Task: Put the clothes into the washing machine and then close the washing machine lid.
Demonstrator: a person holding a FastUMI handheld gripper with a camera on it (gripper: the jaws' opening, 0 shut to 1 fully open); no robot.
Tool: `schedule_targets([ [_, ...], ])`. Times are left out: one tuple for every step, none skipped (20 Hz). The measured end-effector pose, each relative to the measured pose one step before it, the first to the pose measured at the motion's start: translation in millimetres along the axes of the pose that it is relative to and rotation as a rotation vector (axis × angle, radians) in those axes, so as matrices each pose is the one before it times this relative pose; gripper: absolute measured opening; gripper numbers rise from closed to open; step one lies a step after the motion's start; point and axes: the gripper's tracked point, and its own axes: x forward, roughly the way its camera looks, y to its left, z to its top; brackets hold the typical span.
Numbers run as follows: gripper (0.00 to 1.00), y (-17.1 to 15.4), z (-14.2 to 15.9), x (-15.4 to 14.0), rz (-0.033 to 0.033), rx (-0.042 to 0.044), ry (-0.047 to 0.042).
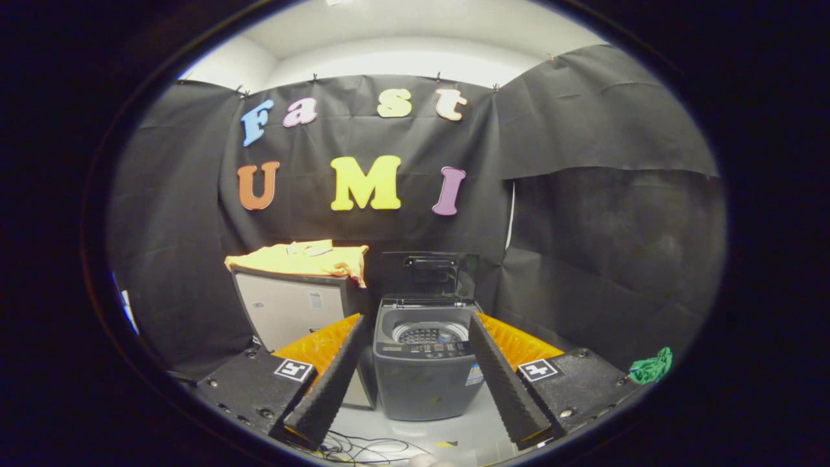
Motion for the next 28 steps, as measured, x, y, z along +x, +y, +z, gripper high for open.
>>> schedule_targets([
  [1.00,-0.33,-0.10,-0.90,-0.00420,0.00076,-0.00378],
  [1.00,-0.06,-1.10,0.32,-0.00263,0.00336,0.00163],
  [1.00,-0.12,-1.23,-1.43,-0.00137,0.00537,0.00226],
  [1.00,-0.12,-1.21,0.64,-0.00139,0.00312,0.00361],
  [1.00,-0.92,-1.49,0.55,-0.00224,-0.00184,0.00282],
  [1.00,-0.47,-0.50,0.58,-0.00327,-0.00448,0.00005],
  [1.00,-0.54,0.01,-0.12,-0.00411,-0.00708,0.00015],
  [1.00,-0.32,-0.31,-0.17,-0.00306,-0.00298,-0.00277],
  [1.00,-0.60,0.74,0.82,-0.00207,0.00172,-0.00215],
  [1.00,0.88,-0.95,0.18,-0.00093,0.00541,0.00412],
  [1.00,0.67,-1.83,1.21,0.00131,0.00730,0.01077],
  [1.00,2.16,-2.02,4.02,0.00396,0.00575,0.00859],
  [1.00,2.61,0.22,2.47,0.00500,0.00162,0.00606],
  [1.00,5.12,2.29,1.25,0.01006,-0.00114,-0.00100],
  [1.00,4.59,3.93,1.14,0.00644,-0.00938,-0.00669],
  [1.00,3.34,2.50,0.67,0.00455,-0.01032,-0.00513],
  [1.00,3.78,3.35,1.31,0.00566,-0.00587,-0.00304],
  [1.00,4.72,0.19,2.61,0.00760,-0.00311,0.00553],
  [1.00,6.25,0.47,2.52,0.01153,-0.00245,0.00599],
  [1.00,5.80,2.78,1.80,0.00640,-0.00594,-0.00002],
  [1.00,3.46,4.40,3.17,0.00062,-0.00573,0.00007],
  [1.00,4.04,5.84,2.21,0.00441,0.00642,-0.00599],
  [1.00,4.02,9.33,2.47,0.00168,0.02259,-0.01182],
  [1.00,2.57,10.45,7.63,-0.00258,0.02416,-0.00374],
  [1.00,3.76,7.79,8.54,0.00132,0.00842,0.00243],
  [1.00,3.54,8.90,8.80,0.00017,0.00149,-0.00635],
  [1.00,3.42,12.90,8.26,0.00508,-0.00167,-0.01449],
  [1.00,4.75,11.61,7.59,0.00299,-0.00585,-0.01003],
])
